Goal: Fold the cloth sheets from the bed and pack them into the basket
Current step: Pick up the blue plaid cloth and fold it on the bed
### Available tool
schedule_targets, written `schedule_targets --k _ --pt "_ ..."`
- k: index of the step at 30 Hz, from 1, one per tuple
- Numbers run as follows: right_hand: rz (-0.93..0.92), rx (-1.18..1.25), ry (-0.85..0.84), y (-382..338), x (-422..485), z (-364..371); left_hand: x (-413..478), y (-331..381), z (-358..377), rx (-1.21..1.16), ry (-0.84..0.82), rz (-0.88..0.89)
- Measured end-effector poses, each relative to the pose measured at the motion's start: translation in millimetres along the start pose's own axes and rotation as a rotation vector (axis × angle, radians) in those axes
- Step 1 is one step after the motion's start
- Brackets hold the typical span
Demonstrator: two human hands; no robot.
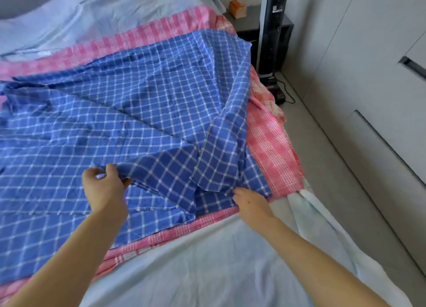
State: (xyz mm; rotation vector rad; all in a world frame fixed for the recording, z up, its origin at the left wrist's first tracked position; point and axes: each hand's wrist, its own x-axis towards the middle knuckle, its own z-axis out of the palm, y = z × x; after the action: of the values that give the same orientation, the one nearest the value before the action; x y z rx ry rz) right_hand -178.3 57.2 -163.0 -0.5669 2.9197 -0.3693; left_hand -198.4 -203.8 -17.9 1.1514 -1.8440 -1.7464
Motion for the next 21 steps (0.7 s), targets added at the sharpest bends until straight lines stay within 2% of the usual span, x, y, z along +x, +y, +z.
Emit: schedule_targets --k 3,7,11,15,16,18,21 --pt "0.127 0.018 -0.044 -18 6 -14 12 -3 -9 -0.008 -0.042 0.002" --pt "0.096 -0.082 0.164 -45 33 -20 30 -13 -15 -0.096 -0.071 -0.082" --pt "0.116 -0.204 0.049 -65 68 0 41 -25 -24 -0.163 -0.070 -0.162" --pt "0.197 -0.317 0.120 -79 84 10 50 -32 -41 -0.180 -0.033 -0.177" --pt "0.186 -0.283 0.134 -75 86 11 50 -31 -44 -0.184 -0.034 -0.177" --pt "0.234 -0.032 0.211 -70 86 4 50 -27 -51 -0.224 -0.038 -0.172" --pt "0.342 0.354 0.450 -71 73 -15 47 -18 -61 -0.218 -0.029 -0.116"
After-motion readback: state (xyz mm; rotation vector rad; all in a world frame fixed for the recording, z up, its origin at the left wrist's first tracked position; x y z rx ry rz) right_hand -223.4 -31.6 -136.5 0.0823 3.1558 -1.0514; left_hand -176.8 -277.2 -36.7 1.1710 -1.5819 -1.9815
